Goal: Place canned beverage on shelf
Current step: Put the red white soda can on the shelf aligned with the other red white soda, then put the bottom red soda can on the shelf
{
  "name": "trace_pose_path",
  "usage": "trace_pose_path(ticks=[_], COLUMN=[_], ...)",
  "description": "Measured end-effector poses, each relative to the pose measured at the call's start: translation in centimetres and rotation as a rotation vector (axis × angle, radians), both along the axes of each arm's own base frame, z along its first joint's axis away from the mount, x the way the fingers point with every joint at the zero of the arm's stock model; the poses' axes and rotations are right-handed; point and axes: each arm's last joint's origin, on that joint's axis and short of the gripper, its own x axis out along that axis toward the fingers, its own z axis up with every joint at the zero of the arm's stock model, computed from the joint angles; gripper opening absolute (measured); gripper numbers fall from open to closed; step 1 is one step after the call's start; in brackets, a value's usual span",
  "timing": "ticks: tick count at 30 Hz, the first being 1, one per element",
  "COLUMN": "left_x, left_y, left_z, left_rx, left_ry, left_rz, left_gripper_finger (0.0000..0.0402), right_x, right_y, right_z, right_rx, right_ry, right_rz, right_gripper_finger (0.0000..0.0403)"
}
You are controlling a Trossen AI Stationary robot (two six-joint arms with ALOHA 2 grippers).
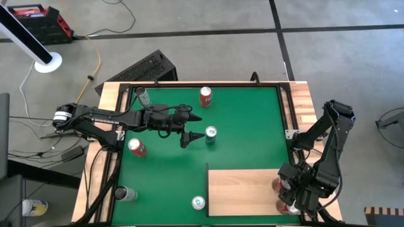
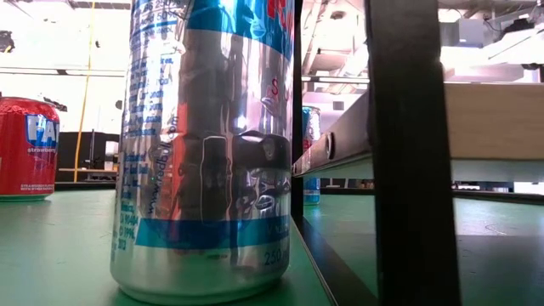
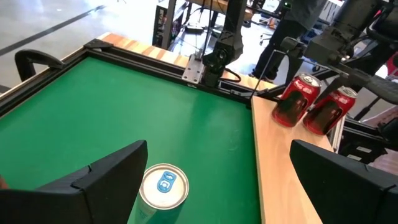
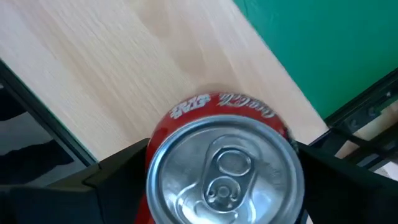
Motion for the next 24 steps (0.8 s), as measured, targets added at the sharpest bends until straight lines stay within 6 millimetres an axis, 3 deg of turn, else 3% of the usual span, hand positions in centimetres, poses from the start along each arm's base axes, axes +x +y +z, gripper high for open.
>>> trace_pose_path(ticks=[14, 24], left_x=[0.0, -0.6], left_y=[0.0, 0.0], left_z=[0.0, -0.2], left_rx=[0.024, 0.051], left_ry=[0.002, 0.059], left_rz=[-0.007, -0.020], left_gripper_finger=[0.0380, 0.0380], right_x=[0.4, 4.7], right_y=[-1.1, -3.0], right_z=[5.3, 9.0], right_rx=[-0.045, -0.063], right_ry=[-0.068, -0.336], right_rz=[-0.032, -0.028], right_gripper_finger=[0.0383, 0.0383])
